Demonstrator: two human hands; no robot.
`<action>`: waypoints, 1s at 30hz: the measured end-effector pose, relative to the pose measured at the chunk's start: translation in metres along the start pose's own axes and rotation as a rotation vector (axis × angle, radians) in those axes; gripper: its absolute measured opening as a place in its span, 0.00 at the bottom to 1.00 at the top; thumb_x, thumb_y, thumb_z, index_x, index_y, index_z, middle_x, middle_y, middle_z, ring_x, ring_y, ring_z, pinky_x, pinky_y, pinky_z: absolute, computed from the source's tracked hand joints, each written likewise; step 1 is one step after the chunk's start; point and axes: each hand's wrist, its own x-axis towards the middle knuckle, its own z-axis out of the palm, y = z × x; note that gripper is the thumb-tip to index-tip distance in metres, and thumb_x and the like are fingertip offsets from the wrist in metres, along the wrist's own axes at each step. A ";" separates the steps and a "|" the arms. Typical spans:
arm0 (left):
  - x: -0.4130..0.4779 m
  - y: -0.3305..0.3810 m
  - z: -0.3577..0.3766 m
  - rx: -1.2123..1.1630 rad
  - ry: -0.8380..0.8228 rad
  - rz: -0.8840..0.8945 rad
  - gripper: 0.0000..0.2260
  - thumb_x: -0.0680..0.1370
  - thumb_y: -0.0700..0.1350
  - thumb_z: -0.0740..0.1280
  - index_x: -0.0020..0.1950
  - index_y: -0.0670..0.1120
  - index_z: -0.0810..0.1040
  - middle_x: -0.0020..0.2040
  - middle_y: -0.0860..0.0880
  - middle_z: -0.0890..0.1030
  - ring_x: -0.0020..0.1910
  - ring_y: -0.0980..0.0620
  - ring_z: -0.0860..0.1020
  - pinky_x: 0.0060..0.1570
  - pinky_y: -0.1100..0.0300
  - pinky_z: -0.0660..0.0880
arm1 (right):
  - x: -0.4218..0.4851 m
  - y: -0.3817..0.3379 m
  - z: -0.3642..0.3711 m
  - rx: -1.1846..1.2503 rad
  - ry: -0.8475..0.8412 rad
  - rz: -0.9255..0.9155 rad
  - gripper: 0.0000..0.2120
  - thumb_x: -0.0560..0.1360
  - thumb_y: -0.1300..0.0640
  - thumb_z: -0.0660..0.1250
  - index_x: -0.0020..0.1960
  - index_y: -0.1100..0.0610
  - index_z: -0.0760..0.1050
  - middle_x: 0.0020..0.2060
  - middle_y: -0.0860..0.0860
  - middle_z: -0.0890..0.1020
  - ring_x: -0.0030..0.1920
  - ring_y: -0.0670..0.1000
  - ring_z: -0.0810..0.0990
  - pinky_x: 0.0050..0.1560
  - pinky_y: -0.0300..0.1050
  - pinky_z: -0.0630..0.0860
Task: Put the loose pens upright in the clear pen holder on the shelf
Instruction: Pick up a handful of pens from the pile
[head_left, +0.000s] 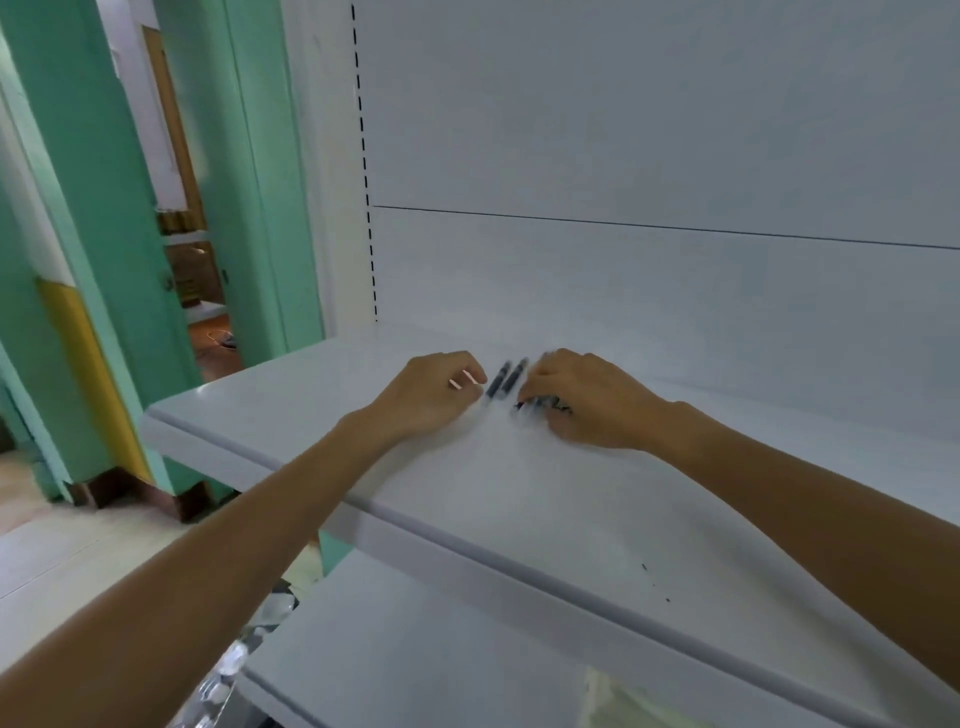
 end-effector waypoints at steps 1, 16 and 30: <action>0.012 0.000 0.005 0.001 -0.034 -0.006 0.08 0.78 0.44 0.62 0.55 0.47 0.77 0.52 0.50 0.79 0.47 0.54 0.74 0.44 0.66 0.68 | 0.000 0.002 0.001 0.005 0.011 0.016 0.17 0.74 0.65 0.60 0.60 0.56 0.76 0.56 0.51 0.78 0.57 0.52 0.72 0.52 0.42 0.67; 0.091 0.007 0.024 0.330 -0.363 -0.030 0.11 0.76 0.43 0.63 0.35 0.41 0.69 0.34 0.47 0.73 0.32 0.52 0.72 0.28 0.63 0.66 | -0.010 0.005 -0.001 -0.108 0.338 0.156 0.11 0.76 0.58 0.58 0.48 0.61 0.78 0.40 0.54 0.83 0.38 0.55 0.82 0.35 0.41 0.76; 0.053 0.004 0.004 0.012 -0.026 0.268 0.13 0.81 0.54 0.55 0.49 0.44 0.66 0.32 0.48 0.72 0.30 0.48 0.70 0.31 0.56 0.65 | -0.023 0.004 -0.022 -0.081 0.712 0.508 0.09 0.79 0.58 0.56 0.53 0.62 0.71 0.40 0.50 0.69 0.37 0.49 0.66 0.36 0.43 0.66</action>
